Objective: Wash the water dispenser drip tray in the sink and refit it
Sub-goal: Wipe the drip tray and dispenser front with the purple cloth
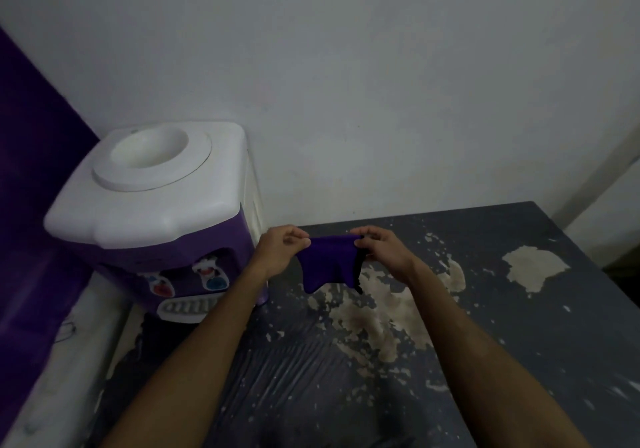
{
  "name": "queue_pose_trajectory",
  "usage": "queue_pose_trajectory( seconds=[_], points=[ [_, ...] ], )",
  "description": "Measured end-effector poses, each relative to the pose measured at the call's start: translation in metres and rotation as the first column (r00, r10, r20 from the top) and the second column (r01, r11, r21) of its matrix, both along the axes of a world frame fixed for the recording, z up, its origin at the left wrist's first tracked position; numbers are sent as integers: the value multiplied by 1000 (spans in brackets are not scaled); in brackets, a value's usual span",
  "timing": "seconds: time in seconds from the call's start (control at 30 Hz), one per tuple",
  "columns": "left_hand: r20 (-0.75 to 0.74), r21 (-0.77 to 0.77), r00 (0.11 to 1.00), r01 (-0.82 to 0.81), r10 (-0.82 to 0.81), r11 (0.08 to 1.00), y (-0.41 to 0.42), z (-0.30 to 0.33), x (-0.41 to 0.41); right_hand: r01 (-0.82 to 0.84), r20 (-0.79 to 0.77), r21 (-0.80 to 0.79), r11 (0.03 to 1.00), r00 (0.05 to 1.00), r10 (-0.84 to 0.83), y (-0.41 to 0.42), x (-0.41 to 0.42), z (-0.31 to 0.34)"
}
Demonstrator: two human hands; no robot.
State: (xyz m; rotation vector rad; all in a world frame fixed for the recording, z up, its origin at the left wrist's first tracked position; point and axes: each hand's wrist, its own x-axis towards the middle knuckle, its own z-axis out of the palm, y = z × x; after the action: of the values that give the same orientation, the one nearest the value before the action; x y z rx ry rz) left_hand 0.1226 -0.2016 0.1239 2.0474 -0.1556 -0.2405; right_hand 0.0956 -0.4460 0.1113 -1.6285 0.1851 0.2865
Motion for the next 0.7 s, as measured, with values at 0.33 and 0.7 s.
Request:
queue_pose_trajectory(
  seconds=[0.33,0.7],
  points=[
    [-149,-78,989,-2,-10,997,-1,-42,0,-182,-162,-112,977,973,163,-11,5,-19],
    [-359,-77,933,-62,31,995,-23,-85,14,-266,-382,-173,948,906,185,-23,36,-54]
  ],
)
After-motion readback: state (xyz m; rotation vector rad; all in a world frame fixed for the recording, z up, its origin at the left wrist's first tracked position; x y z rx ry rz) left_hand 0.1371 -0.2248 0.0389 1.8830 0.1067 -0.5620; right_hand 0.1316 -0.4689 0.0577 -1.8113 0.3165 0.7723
